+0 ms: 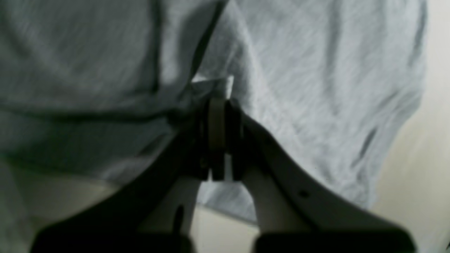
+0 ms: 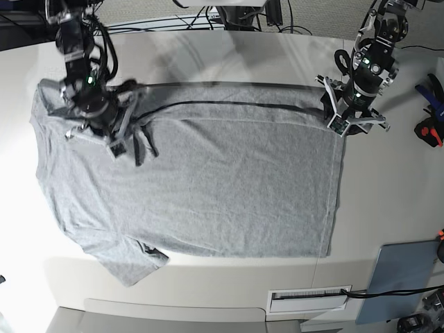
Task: Fold the T-shirt properly
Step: 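Grasp the folded edge with the right gripper near the sleeve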
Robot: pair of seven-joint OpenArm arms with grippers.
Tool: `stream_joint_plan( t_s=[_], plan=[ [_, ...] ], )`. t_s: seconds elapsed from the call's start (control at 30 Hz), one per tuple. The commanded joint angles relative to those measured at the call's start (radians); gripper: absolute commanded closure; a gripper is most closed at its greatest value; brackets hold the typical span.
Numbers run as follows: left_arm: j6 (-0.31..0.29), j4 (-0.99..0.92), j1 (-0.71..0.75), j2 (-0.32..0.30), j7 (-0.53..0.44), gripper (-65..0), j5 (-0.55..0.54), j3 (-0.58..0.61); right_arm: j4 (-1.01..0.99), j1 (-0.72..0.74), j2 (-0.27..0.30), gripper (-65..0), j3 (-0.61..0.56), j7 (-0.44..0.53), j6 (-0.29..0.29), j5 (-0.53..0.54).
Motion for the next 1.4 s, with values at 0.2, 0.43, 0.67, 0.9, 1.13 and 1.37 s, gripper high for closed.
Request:
stream_joint_plan(
  t_s=[0.2, 0.43, 0.67, 0.9, 1.13, 1.37],
  plan=[
    [0.008, 0.016, -0.005, -0.014, -0.019, -31.6, 0.002, -0.008, 0.071, -0.120, 0.014, -2.5, 0.005, 0.043, 0.018, -0.034],
    [0.008, 0.016, -0.005, -0.014, -0.019, -31.6, 0.002, -0.008, 0.110, -0.159, 0.014, -2.5, 0.005, 0.036, 0.019, -0.027],
    [0.008, 0.016, -0.005, -0.014, -0.019, -31.6, 0.002, -0.008, 0.109, -0.159, 0.013, -16.0, 0.005, 0.026, 0.032, -0.023],
    [0.008, 0.016, -0.005, -0.014, -0.019, -31.6, 0.002, -0.008, 0.110, -0.154, 0.014, -20.2, 0.005, 0.014, 0.066, 0.109],
    [0.008, 0.016, -0.005, -0.014, -0.018, -31.6, 0.002, -0.008, 0.126, -0.106, 0.014, -20.2, 0.005, 0.024, 0.063, 0.108],
    [0.008, 0.016, -0.005, -0.014, -0.001, -18.8, -0.003, -0.009, 0.189, -0.109, 0.013, -11.7, 0.129, 0.003, -0.008, 0.072]
  ],
)
